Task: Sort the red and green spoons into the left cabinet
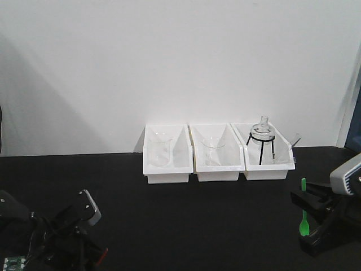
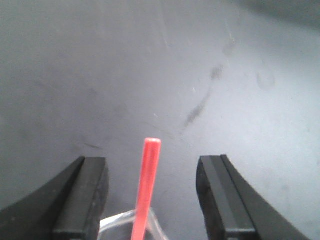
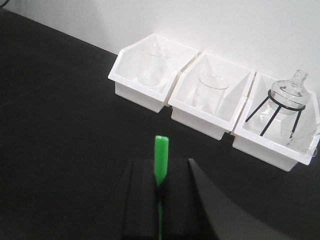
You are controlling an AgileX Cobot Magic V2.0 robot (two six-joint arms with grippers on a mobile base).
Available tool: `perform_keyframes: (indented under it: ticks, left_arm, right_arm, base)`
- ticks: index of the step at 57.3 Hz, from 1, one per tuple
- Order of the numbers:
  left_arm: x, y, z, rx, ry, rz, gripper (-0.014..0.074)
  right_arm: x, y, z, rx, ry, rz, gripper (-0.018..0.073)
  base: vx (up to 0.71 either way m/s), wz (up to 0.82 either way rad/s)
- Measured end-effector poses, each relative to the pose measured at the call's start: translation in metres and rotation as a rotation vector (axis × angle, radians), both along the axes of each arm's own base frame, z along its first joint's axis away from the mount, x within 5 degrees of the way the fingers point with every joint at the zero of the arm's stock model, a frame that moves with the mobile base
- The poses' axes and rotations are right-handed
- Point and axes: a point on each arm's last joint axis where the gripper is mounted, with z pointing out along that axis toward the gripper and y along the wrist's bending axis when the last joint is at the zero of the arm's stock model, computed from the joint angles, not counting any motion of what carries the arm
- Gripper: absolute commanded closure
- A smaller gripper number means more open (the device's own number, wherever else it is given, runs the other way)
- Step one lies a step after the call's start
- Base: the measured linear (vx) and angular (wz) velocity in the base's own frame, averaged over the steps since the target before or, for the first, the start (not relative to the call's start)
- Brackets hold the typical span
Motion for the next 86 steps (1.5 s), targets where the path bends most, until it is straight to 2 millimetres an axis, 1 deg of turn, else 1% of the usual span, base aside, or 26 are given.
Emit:
perform_keyframes:
  ticks: [5, 9, 13, 27, 41, 48, 52, 60, 65, 68, 71, 73, 77, 81, 86]
  left_arm:
    - [0.001, 0.0, -0.004, -0.001, 0.01, 0.003, 0.0129]
    - [0.002, 0.0, -0.005, 0.001, 0.009, 0.009, 0.0178]
    - [0.003, 0.0, -0.005, 0.004, 0.003, 0.014, 0.0248]
    - [0.006, 0.002, -0.005, 0.012, -0.02, 0.038, 0.0608]
    - [0.007, 0.001, -0.003, -0.013, -0.024, 0.065, 0.0603]
    - [0.007, -0.001, 0.005, -0.048, -0.04, 0.091, 0.0602]
    - [0.005, -0.001, 0.018, -0.079, -0.074, 0.116, 0.0601]
    - [-0.003, 0.0, 0.054, -0.138, -0.166, 0.159, 0.06]
    - [-0.014, 0.003, 0.085, -0.17, -0.249, 0.195, 0.06]
    - [-0.02, 0.005, 0.1, -0.187, -0.287, 0.227, 0.06]
    - [-0.029, 0.008, 0.12, -0.213, -0.336, 0.274, 0.06]
    - [-0.034, 0.01, 0.13, -0.226, -0.36, 0.299, 0.0599]
    - [-0.05, 0.017, 0.155, -0.248, -0.427, 0.358, 0.0598]
    - [-0.066, 0.022, 0.173, -0.249, -0.475, 0.393, 0.0597]
    - [-0.085, 0.029, 0.189, -0.227, -0.515, 0.428, 0.0597]
  right_arm:
    - [0.0, 0.0, 0.0, 0.0, 0.0, 0.0, 0.0564]
    - [0.0, 0.0, 0.0, 0.0, 0.0, 0.0, 0.0564]
    - [0.0, 0.0, 0.0, 0.0, 0.0, 0.0, 0.0564]
    - [0.0, 0.0, 0.0, 0.0, 0.0, 0.0, 0.0564]
    - [0.0, 0.0, 0.0, 0.0, 0.0, 0.0, 0.0564]
    - [0.0, 0.0, 0.0, 0.0, 0.0, 0.0, 0.0564]
    - [0.0, 0.0, 0.0, 0.0, 0.0, 0.0, 0.0564]
    - [0.0, 0.0, 0.0, 0.0, 0.0, 0.0, 0.0564]
    - [0.0, 0.0, 0.0, 0.004, 0.002, -0.001, 0.0564]
    - [0.0, 0.0, 0.0, 0.017, 0.008, -0.006, 0.0564]
    - [0.0, 0.0, 0.0, 0.044, 0.021, -0.016, 0.0564]
    - [0.0, 0.0, 0.0, 0.062, 0.03, -0.024, 0.0564]
    - [-0.001, -0.001, 0.002, 0.098, 0.04, -0.043, 0.0563]
    - [-0.005, -0.002, 0.006, 0.132, 0.039, -0.066, 0.0563]
    - [-0.012, -0.002, 0.014, 0.161, 0.026, -0.077, 0.0563]
  base:
    - [0.0, 0.0]
    - [0.0, 0.0]
    - [0.0, 0.0]
    - [0.0, 0.0]
    - [0.0, 0.0]
    - [0.0, 0.0]
    - [0.0, 0.0]
    - [0.0, 0.0]
    - [0.0, 0.0]
    - [0.0, 0.0]
    - [0.0, 0.0]
    - [0.0, 0.0]
    - [0.0, 0.0]
    - [0.0, 0.0]
    - [0.0, 0.0]
